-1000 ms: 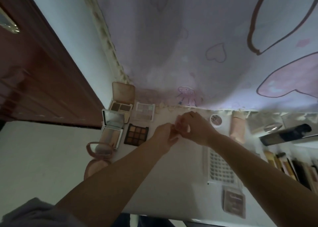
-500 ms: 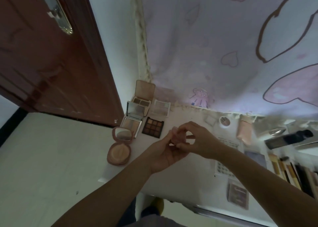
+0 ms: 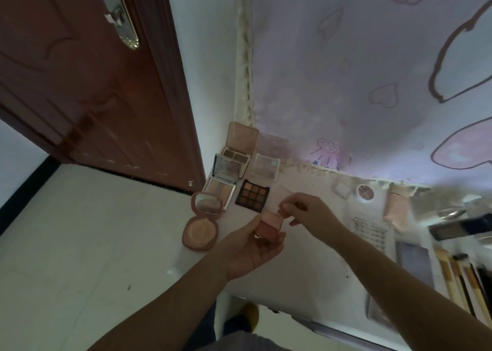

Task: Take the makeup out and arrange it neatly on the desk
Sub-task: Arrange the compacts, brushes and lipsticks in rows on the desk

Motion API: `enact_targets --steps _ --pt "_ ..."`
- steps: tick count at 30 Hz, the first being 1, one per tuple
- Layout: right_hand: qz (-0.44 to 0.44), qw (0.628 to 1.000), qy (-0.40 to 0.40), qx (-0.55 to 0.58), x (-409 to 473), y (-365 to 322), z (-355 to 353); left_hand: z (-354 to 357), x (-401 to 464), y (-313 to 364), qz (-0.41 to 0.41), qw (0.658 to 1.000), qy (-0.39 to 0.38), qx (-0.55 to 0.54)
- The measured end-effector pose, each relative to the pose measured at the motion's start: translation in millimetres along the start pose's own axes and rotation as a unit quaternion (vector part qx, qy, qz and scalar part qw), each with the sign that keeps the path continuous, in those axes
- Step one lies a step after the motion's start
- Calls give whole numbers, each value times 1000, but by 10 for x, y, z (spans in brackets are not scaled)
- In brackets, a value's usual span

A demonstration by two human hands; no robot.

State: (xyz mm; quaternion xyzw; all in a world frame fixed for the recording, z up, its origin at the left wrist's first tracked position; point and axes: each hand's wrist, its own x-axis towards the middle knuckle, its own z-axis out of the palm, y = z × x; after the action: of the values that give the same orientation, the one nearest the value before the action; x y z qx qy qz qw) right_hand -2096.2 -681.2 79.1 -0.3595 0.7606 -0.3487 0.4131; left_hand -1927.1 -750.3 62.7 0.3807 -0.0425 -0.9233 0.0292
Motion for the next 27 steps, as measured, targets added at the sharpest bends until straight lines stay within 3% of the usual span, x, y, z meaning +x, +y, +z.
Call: enact_targets --steps 7,15,19,22,27 --pt "-27 988 12 -150 400 116 650 -425 11 -59 102 969 180 -132" --pt "-63 980 8 -189 543 21 879 -495 53 -66 173 948 249 -98" --pt "-72 981 5 -179 473 -18 694 -358 38 -83 139 950 261 -103" --pt "-63 981 48 -175 373 51 252 -92 105 -183 78 967 242 -23" --pt "5 936 157 -314 335 513 -709 553 609 -303 31 980 156 120"
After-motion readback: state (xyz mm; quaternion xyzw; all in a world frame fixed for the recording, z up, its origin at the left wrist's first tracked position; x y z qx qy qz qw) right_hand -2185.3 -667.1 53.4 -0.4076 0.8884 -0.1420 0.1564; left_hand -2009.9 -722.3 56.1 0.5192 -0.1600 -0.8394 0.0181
